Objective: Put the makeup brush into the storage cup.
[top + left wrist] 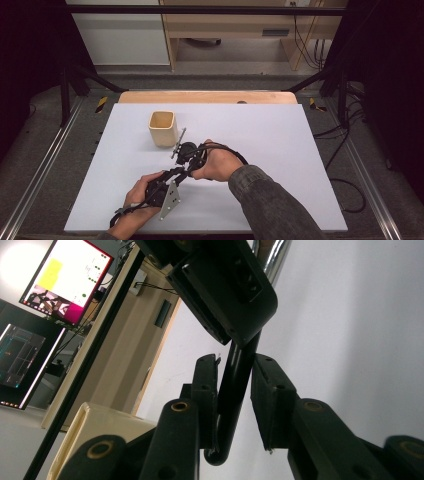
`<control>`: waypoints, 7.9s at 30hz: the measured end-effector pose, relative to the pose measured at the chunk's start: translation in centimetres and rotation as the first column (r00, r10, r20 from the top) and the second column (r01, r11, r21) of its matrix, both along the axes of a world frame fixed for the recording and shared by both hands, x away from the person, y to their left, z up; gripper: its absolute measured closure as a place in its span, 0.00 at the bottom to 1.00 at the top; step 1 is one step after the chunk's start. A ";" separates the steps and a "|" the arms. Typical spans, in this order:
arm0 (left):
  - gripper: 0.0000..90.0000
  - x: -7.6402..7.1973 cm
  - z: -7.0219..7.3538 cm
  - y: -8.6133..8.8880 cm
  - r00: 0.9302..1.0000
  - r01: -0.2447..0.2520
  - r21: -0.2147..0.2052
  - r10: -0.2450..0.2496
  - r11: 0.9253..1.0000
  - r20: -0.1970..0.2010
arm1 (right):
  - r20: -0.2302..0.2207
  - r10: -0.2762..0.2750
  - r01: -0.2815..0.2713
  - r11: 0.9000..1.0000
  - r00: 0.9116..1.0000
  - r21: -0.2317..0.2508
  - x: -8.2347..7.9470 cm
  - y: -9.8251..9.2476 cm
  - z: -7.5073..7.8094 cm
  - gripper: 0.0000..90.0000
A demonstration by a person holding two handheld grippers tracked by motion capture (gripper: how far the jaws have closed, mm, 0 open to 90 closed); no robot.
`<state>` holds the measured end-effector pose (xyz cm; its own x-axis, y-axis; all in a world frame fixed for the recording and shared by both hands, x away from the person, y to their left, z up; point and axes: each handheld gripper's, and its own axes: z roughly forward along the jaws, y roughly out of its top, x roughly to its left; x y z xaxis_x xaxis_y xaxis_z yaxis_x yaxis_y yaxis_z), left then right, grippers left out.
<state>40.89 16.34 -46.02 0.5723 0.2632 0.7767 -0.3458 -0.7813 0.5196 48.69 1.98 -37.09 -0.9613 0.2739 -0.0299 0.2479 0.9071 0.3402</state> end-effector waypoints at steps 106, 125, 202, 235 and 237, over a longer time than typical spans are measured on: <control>0.88 1.4 0.8 4.8 0.988 -0.141 -0.190 0.124 0.972 -0.096 | 0.270 -0.400 0.241 0.847 0.876 0.473 -2.9 -14.1 -4.2 0.08; 0.88 1.8 1.3 6.9 0.975 -0.199 -0.353 0.149 0.914 -0.164 | 0.307 -0.521 0.284 0.771 0.797 0.570 -3.6 -17.6 -5.4 0.07; 0.88 7.6 9.3 7.2 0.948 -0.313 -0.709 0.156 0.632 -0.279 | 0.272 -0.709 0.257 0.542 0.650 0.800 -7.3 -25.7 -8.2 0.03; 0.88 10.7 9.5 6.8 0.928 -0.369 -0.698 0.203 0.614 -0.312 | 0.284 -0.698 0.243 0.553 0.658 0.797 -7.3 -26.0 -8.4 0.03; 0.88 10.8 9.4 6.7 0.928 -0.371 -0.702 0.204 0.609 -0.313 | 0.280 -0.696 0.241 0.550 0.661 0.799 -7.2 -25.9 -8.4 0.03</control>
